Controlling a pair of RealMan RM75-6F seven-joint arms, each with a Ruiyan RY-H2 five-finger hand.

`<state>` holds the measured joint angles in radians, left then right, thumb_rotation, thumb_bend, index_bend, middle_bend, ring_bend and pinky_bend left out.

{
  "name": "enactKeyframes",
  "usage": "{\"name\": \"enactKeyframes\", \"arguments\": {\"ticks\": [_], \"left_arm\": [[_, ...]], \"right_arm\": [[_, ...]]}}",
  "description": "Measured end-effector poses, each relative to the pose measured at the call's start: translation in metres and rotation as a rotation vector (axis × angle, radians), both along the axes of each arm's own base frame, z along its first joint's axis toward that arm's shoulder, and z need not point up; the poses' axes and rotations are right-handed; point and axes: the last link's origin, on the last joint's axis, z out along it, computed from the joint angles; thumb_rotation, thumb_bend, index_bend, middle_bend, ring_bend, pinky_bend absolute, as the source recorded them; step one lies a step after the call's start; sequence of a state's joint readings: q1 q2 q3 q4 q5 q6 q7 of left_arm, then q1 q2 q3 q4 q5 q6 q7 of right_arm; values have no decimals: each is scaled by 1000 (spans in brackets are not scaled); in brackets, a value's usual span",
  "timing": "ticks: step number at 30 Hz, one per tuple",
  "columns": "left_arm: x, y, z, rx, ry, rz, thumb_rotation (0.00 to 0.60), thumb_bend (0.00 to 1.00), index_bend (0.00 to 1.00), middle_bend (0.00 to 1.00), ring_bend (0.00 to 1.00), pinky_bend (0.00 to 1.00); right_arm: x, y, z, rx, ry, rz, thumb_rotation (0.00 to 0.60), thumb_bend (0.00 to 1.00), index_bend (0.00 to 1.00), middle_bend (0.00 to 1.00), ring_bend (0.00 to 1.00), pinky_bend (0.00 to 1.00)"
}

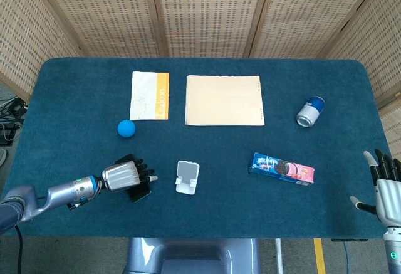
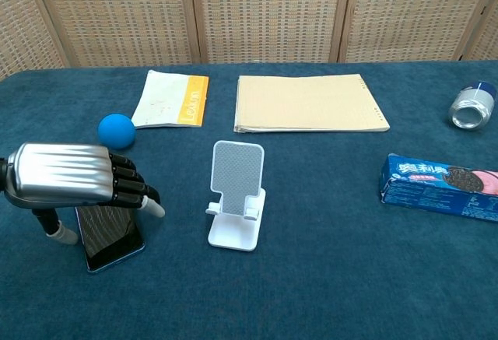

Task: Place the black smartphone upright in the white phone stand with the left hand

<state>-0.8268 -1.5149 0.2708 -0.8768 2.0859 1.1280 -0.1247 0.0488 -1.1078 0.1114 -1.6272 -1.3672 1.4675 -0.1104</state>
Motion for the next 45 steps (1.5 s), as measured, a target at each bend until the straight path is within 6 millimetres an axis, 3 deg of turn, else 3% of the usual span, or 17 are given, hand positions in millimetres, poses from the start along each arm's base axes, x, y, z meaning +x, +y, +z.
{"name": "enactKeyframes", "arguments": {"ticks": [5,13,16,24,30,37,41,45], "left_arm": [[1,1,-4,6,11,3,600,99,243,269,309,319],[0,0,-4,38,-4,23,600,117,623,575,583,527],[1,0,0,58,-30,43,600,116,669,611,617,546],[2,1,20,111,-79,17,600,117,672,615,620,548],[17,2,49,209,-159,-114,600,115,670,615,620,548],[62,-3,91,385,-227,-439,600,105,651,608,620,540],[94,-10,97,442,-212,-622,600,100,637,593,620,529],[122,-14,89,476,-152,-783,600,100,637,591,619,525]], "right_arm": [[0,-1,-1,5,0,-2,600,0,43,0,0,0],[0,1,-1,6,-6,3,600,0,42,0,0,0],[1,1,-1,8,-8,5,600,0,43,0,0,0],[3,3,0,8,-14,15,600,0,44,0,0,0],[5,5,3,4,-26,24,600,0,44,0,0,0],[6,7,5,4,-40,34,600,0,44,0,0,0],[6,8,7,1,-48,38,600,0,44,0,0,0],[5,9,9,-2,-55,38,600,0,44,0,0,0]]}}
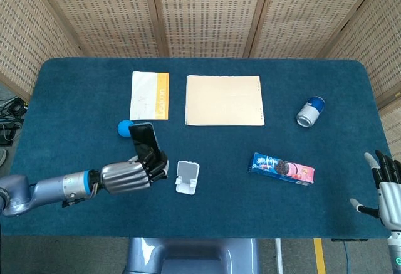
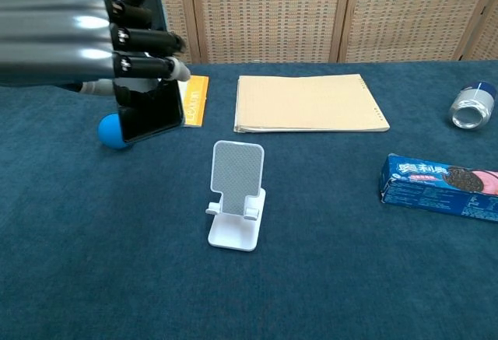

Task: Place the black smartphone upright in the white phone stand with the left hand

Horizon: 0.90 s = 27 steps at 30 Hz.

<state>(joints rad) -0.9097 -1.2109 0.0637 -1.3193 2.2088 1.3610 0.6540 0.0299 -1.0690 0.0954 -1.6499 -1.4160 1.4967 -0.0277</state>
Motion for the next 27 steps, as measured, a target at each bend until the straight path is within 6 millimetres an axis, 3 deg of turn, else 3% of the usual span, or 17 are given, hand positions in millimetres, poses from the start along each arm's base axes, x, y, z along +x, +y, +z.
{"name": "enactKeyframes", "arguments": {"ticks": [7,11,21,27], "left_arm": [[37,-5,-39,60,140,-177,600,100,637,588,614,516],[49,-9,-58,75,159,-229,600,99,636,588,614,516],[51,-13,-83,154,198,-280,600,99,621,573,603,501],[39,-7,-95,219,201,-254,600,98,610,563,598,498]], "right_arm": [[-3,1,4,-7,-17,-7,600,0,45,0,0,0],[-4,2,7,-12,-21,-9,600,0,47,0,0,0],[-6,3,10,-13,-34,-9,600,0,47,0,0,0],[-6,4,12,-15,-44,-5,600,0,47,0,0,0]]}}
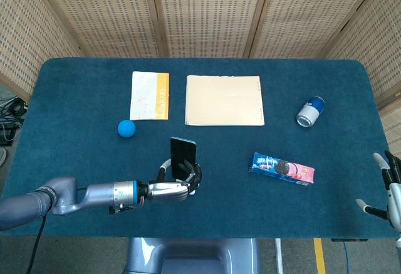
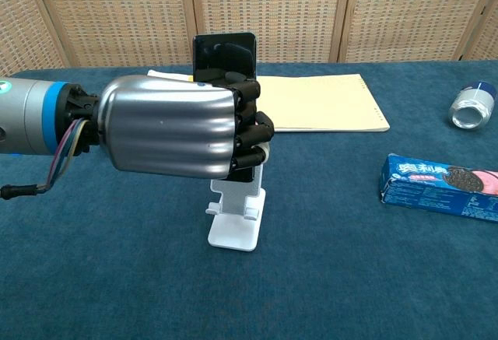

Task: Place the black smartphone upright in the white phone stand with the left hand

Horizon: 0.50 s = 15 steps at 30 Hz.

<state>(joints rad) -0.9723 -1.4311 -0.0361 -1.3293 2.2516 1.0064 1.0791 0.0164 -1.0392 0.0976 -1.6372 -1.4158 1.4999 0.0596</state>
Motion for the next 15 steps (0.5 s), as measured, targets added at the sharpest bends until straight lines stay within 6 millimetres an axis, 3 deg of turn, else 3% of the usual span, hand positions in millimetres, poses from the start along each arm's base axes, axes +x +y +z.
{"name": "enactKeyframes", "arguments": {"ticks": [8,15], "left_arm": [[-6,1,-22,-2,13,32,600,98,607,560,593,495],[-4,1,-28,-13,18,23,600,98,605,559,592,493]], "right_arm": [[-1,0,2,-1,-6,-4,600,0,48,0,0,0],[-2,-1,3,-1,-9,-6,600,0,47,0,0,0]]}}
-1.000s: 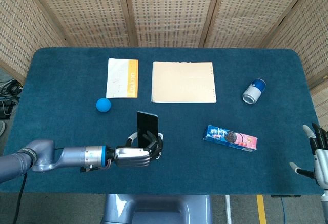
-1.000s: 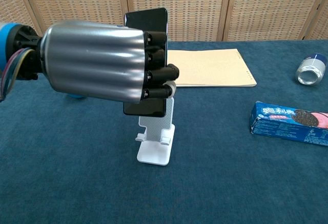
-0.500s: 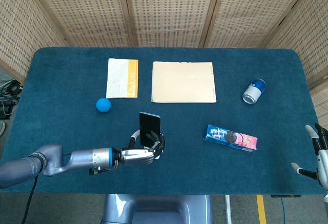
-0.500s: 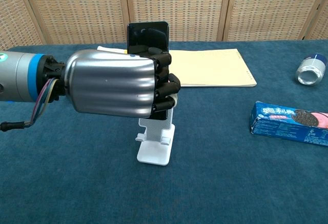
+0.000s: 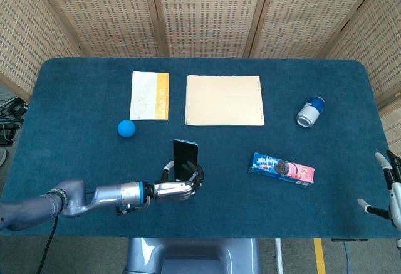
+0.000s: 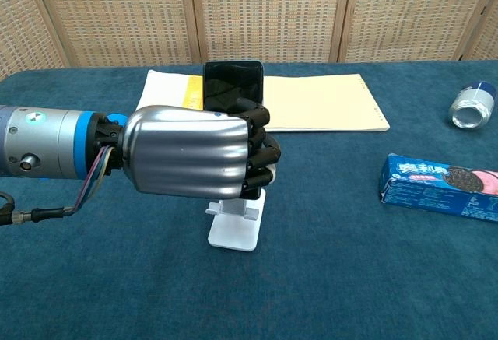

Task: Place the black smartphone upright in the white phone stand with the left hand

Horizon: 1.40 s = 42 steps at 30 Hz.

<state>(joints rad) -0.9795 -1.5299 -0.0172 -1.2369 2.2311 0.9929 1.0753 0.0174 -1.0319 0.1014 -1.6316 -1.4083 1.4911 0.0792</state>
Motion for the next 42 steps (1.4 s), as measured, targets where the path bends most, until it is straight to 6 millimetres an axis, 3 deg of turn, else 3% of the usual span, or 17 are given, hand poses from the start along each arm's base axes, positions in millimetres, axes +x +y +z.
{"name": "enactKeyframes", "arguments": {"ticks": [29,32,34,37,39,42], "left_arm": [[-10,-9,-15,-5,64,-14,600,81,542,513,566,458],[-10,-10,-15,-4,63,-17,600,43,461,390,473,397],[-10,-10,-13,3,59,-19,600,9,310,208,325,289],[-10,-8,-11,14,53,-14,600,0,93,22,133,167],[-10,-9,-8,16,50,-11,600,0,19,0,49,124],[-11,-10,-4,7,39,-4,600,0,0,0,0,66]], "right_arm": [[0,0,1,5,-9,2,600,0,48,0,0,0],[0,0,1,4,-9,4,600,0,47,0,0,0],[0,0,1,4,-9,5,600,0,47,0,0,0],[0,0,1,4,-9,6,600,0,48,0,0,0],[0,1,1,5,-8,6,600,0,48,0,0,0],[1,1,0,7,-6,6,600,0,47,0,0,0]]}}
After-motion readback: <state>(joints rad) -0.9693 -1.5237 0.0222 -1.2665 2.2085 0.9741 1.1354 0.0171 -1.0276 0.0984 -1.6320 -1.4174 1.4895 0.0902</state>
